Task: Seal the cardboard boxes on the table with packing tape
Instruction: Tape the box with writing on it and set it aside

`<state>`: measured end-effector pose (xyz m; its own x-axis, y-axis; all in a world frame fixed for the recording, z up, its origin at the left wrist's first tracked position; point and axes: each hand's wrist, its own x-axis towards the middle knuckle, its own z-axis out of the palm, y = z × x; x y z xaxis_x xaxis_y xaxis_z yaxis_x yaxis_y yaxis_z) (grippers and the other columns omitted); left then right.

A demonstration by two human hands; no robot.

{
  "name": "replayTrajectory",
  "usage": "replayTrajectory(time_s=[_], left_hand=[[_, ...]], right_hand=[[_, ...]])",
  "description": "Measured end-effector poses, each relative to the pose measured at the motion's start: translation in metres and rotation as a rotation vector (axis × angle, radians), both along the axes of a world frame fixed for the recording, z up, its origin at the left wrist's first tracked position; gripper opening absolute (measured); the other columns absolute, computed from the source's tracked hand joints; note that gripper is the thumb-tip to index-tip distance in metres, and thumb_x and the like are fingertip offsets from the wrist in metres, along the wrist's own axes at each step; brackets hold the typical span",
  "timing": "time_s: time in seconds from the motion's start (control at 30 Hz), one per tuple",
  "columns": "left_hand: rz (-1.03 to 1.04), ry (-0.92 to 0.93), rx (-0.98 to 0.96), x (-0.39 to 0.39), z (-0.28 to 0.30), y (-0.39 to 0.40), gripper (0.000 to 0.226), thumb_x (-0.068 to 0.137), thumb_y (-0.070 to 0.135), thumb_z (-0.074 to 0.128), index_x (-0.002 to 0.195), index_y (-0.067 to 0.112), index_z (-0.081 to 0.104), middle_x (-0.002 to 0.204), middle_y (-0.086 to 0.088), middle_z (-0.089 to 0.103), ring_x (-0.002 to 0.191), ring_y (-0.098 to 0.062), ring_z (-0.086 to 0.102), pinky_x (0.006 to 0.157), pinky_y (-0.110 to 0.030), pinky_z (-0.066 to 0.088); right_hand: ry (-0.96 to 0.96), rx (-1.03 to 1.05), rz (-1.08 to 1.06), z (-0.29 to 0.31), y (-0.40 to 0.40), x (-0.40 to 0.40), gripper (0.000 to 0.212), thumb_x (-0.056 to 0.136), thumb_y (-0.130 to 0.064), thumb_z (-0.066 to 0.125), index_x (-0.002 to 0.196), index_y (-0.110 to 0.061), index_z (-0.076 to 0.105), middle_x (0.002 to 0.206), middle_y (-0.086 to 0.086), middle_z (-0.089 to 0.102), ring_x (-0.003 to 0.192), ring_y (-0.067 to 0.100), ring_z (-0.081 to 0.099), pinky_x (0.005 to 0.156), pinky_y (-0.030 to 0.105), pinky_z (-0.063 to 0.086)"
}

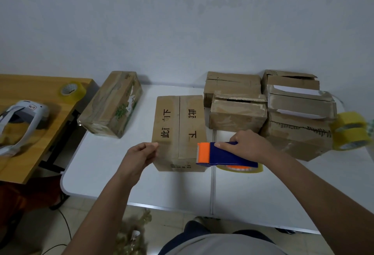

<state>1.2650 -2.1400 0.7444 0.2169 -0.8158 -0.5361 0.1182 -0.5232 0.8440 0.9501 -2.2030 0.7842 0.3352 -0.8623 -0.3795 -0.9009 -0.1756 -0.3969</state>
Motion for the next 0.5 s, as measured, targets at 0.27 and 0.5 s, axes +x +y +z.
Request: replayTrajectory(time_s=[0.27, 0.5], left_hand=[[0.122, -0.162, -0.044, -0.015, -0.014, -0.002, 0.019, 0.094, 0.016, 0.067, 0.092, -0.002, 0.069, 0.087, -0.012, 0.065, 0.080, -0.020, 0.056, 0.088, -0.036, 0.054], [0.225, -0.225, -0.063, 0.017, -0.013, 0.003, 0.013, 0.094, 0.009, 0.065, 0.097, -0.002, 0.071, 0.087, -0.014, 0.065, 0.083, -0.023, 0.057, 0.079, -0.026, 0.052]], right_hand=[[0.014, -0.039, -0.059, -0.010, 0.001, -0.003, 0.075, 0.080, -0.083, 0.036, 0.085, -0.016, 0.070, 0.073, -0.003, 0.067, 0.067, 0.009, 0.063, 0.064, 0.024, 0.049], [0.026, -0.014, -0.050, -0.011, 0.005, -0.016, 0.077, 0.074, -0.086, 0.032, 0.086, -0.019, 0.069, 0.074, -0.006, 0.067, 0.069, 0.009, 0.063, 0.071, 0.027, 0.053]])
